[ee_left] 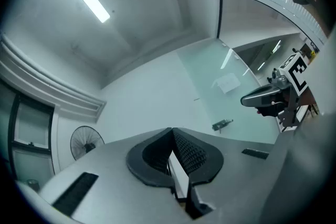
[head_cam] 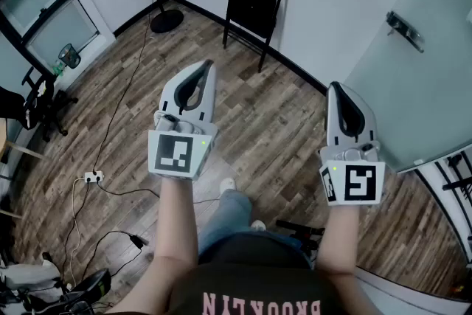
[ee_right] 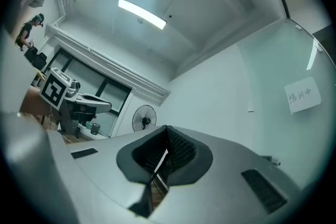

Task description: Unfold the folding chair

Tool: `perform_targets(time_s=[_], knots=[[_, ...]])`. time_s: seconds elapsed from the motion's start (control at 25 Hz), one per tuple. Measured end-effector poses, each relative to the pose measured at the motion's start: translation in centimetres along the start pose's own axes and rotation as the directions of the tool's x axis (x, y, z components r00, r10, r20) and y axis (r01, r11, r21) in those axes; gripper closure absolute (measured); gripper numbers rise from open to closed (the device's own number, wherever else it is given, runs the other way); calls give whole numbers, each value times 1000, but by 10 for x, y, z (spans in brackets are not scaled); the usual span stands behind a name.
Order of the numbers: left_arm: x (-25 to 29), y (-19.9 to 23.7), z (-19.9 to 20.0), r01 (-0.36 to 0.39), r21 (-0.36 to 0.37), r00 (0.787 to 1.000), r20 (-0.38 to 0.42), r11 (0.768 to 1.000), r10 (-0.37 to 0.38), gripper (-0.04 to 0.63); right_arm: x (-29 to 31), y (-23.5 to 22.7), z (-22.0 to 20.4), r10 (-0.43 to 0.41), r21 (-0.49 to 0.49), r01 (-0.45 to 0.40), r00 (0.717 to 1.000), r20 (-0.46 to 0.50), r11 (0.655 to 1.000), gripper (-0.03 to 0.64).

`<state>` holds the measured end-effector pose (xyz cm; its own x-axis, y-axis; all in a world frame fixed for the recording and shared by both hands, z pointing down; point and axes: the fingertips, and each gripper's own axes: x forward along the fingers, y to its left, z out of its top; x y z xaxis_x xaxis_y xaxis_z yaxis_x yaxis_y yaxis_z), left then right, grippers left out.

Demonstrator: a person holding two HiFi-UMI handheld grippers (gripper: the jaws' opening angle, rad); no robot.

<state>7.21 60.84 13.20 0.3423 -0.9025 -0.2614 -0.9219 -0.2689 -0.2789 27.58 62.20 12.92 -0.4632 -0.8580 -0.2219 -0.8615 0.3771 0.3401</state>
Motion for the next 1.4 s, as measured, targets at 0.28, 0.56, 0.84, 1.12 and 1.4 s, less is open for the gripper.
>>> perform_targets(time_s=[0.28,0.56,0.84,1.12,1.4], knots=[[17,27,-23,-20,38,1000,-10,999,21,594,35,0,-16,-48,-34,47,998,-36,998,617],[50,61,-68,0,42,994,-111,999,5,483,94,9,-51,-57,-105,38,982,-181,994,615],[99,93,-140,39,52,943,-332,998,-19,105,153,29,-129,-22,-159,-68,864,-503,985,142],[130,130,-209,33,41,868,-496,999,-8,61,200,30,-177,-61,-188,-78,769,-636,979,107],[143,172,-234,9,23,854,-520,1000,4,58,238,47,-190,-55,-155,-61,759,-649,986,106]])
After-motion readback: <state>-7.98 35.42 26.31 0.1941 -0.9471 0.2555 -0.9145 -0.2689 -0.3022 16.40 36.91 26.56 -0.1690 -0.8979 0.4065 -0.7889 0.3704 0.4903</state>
